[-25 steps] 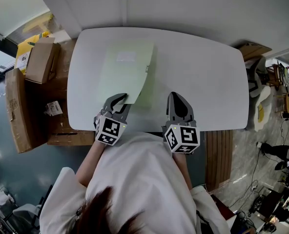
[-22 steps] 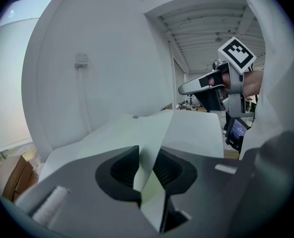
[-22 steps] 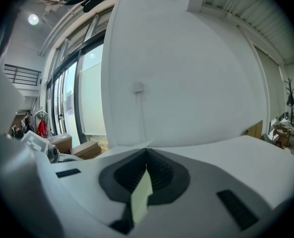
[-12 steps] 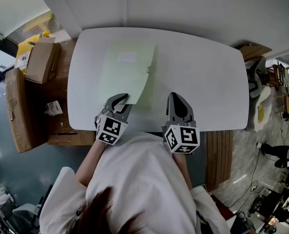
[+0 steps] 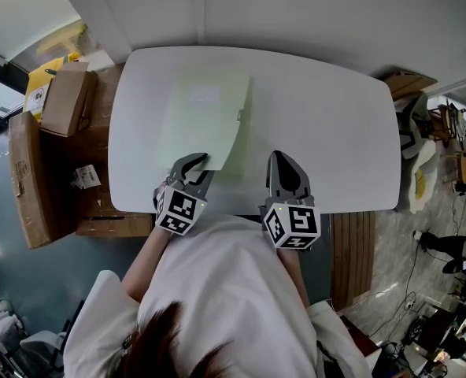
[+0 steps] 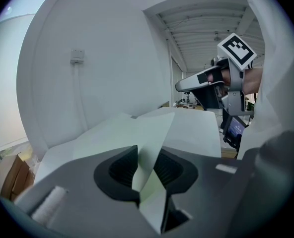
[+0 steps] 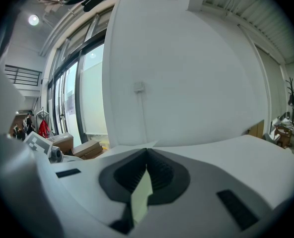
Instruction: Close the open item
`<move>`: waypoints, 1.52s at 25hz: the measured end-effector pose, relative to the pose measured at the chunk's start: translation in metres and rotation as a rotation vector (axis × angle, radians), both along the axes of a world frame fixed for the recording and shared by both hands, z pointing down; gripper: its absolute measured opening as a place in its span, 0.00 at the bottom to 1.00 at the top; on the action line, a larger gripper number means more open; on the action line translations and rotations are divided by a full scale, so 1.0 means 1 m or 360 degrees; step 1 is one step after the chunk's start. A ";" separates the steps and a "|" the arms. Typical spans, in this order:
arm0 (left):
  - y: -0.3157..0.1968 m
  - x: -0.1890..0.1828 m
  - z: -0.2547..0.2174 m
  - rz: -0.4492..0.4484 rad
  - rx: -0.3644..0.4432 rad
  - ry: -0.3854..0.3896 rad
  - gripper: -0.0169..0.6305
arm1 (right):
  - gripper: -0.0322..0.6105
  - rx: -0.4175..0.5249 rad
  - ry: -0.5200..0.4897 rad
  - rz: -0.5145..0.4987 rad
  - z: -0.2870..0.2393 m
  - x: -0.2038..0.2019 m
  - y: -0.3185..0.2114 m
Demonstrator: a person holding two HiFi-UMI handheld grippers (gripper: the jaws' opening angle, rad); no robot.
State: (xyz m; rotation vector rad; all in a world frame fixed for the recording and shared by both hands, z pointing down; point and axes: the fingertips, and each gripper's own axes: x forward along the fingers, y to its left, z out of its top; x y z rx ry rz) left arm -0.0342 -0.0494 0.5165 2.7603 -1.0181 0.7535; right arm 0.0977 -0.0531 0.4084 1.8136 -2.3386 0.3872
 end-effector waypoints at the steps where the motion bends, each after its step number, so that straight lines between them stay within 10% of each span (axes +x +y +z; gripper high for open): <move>1: 0.000 0.001 0.001 0.0003 0.0000 -0.0004 0.17 | 0.06 0.0001 -0.0001 -0.0010 0.000 -0.001 0.000; 18: -0.001 0.001 0.000 0.0007 0.0008 -0.0001 0.17 | 0.06 -0.0102 0.0052 -0.0303 0.021 -0.036 0.003; 38: 0.001 0.007 0.001 0.0036 -0.0011 -0.0014 0.18 | 0.06 -0.0110 0.0120 -0.0263 0.019 -0.028 0.003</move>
